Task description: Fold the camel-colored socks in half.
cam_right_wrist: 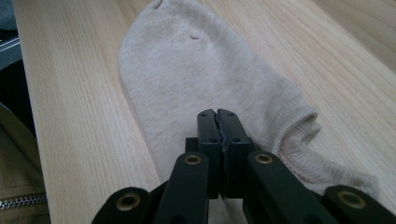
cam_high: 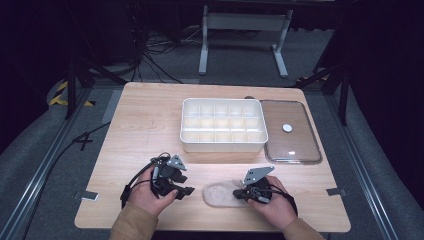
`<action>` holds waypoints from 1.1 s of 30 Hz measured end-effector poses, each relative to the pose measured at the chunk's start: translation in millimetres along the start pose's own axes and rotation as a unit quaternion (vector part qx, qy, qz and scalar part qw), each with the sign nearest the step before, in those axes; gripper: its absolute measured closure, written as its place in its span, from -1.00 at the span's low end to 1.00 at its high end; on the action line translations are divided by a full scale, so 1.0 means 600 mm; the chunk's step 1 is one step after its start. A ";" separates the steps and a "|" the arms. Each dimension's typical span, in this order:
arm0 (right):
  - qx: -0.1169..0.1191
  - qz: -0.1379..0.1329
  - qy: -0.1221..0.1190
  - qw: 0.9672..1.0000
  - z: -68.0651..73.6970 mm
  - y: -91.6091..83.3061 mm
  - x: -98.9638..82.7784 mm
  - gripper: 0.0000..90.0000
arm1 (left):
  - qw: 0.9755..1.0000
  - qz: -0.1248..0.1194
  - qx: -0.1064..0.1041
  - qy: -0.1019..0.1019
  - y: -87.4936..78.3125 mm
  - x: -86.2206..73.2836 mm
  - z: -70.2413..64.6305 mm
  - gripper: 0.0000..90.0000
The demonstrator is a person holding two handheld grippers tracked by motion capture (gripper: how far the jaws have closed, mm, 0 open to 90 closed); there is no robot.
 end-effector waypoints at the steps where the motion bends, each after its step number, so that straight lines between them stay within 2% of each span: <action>1: 0.000 0.000 0.000 1.000 0.000 0.000 0.000 1.00 | 1.000 0.000 0.000 0.000 0.000 0.000 0.000 0.16; 5: 0.001 -0.007 0.001 1.000 0.000 0.003 -0.001 1.00 | 1.000 -0.019 -0.021 -0.001 0.006 0.000 -0.004 0.19; 6: 0.002 -0.010 0.001 1.000 0.000 0.004 0.000 1.00 | 0.999 -0.037 -0.029 -0.021 0.013 0.003 -0.006 0.21; 7: 0.002 -0.011 -0.002 1.000 0.001 0.005 0.000 1.00 | 0.999 -0.038 -0.023 -0.031 0.017 0.004 -0.006 0.22; 8: 0.002 -0.011 -0.002 1.000 0.001 0.005 0.000 1.00 | 0.999 -0.038 -0.023 -0.031 0.017 0.004 -0.006 0.25; 13: 0.000 -0.013 -0.010 1.000 0.005 0.009 0.002 1.00 | 0.999 -0.014 -0.002 -0.030 0.045 0.007 -0.011 0.28; 19: 0.002 -0.015 -0.010 1.000 0.004 0.010 0.002 1.00 | 0.998 -0.012 -0.005 -0.054 0.069 0.012 -0.012 0.20; 24: 0.004 -0.016 -0.007 1.000 0.004 0.010 0.002 1.00 | 0.999 -0.001 -0.004 -0.051 0.085 0.013 -0.016 0.18; 26: 0.004 -0.016 -0.008 1.000 0.004 0.009 0.002 1.00 | 0.998 0.008 0.002 -0.059 0.089 0.011 -0.018 0.17; 30: 0.003 -0.016 -0.008 1.000 0.004 0.009 0.002 1.00 | 0.998 0.013 -0.001 -0.057 0.097 0.012 -0.021 -0.07; 33: 0.003 -0.016 -0.009 1.000 0.004 0.010 0.002 1.00 | 0.999 0.017 0.005 -0.052 0.102 0.012 -0.024 -0.14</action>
Point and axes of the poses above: each handheld gripper's, and its own axes: y roughly forward along the jaws, x roughly out of its top, z roughly to its left, the point moved 3 cm from there along y, roughly forward along the jaws, and after that the axes turned 8 degrees about -z, right-handed, at the moved point
